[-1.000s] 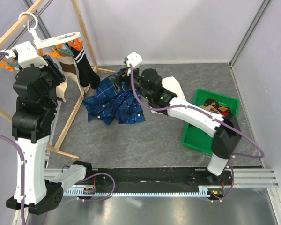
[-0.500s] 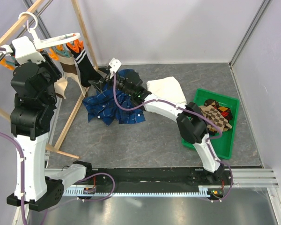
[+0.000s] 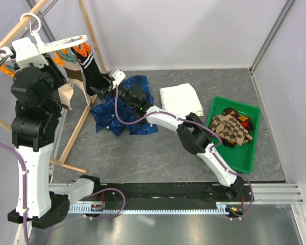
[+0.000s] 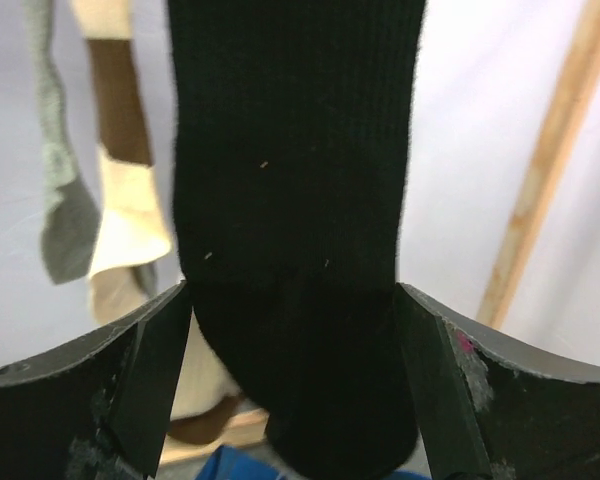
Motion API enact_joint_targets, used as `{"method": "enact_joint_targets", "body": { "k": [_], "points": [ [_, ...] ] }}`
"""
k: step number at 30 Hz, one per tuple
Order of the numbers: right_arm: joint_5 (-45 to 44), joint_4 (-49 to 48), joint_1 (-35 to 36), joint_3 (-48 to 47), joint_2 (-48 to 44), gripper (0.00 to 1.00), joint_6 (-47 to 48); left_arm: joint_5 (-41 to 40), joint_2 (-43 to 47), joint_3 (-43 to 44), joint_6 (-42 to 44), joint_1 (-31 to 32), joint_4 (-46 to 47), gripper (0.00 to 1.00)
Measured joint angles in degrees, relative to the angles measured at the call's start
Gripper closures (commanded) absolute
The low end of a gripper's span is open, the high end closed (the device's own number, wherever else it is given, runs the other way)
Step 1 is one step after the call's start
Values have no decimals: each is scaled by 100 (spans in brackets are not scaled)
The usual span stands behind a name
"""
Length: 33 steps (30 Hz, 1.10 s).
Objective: Remove the socks clipped to the hanger
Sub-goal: Remove the sock from the hanger.
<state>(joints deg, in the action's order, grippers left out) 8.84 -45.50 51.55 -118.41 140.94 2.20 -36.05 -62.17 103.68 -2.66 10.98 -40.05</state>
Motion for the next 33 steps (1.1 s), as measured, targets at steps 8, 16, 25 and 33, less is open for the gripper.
{"method": "enact_joint_targets", "body": {
  "k": [8, 16, 25, 33],
  "points": [
    [-597, 9, 44, -638, 431, 100, 273, 46, -28, 52, 39, 0, 4, 47],
    [-758, -140, 90, 625, -297, 100, 240, 813, 201, 15, -15, 0, -2, 48],
    [-894, 562, 570, 1897, -2260, 100, 120, 1775, 981, -442, -352, 0, 2, 47],
    [-1257, 1331, 1425, 2068, -3294, 100, 107, 2616, 1606, -1117, -717, 0, -46, 46]
  ]
}}
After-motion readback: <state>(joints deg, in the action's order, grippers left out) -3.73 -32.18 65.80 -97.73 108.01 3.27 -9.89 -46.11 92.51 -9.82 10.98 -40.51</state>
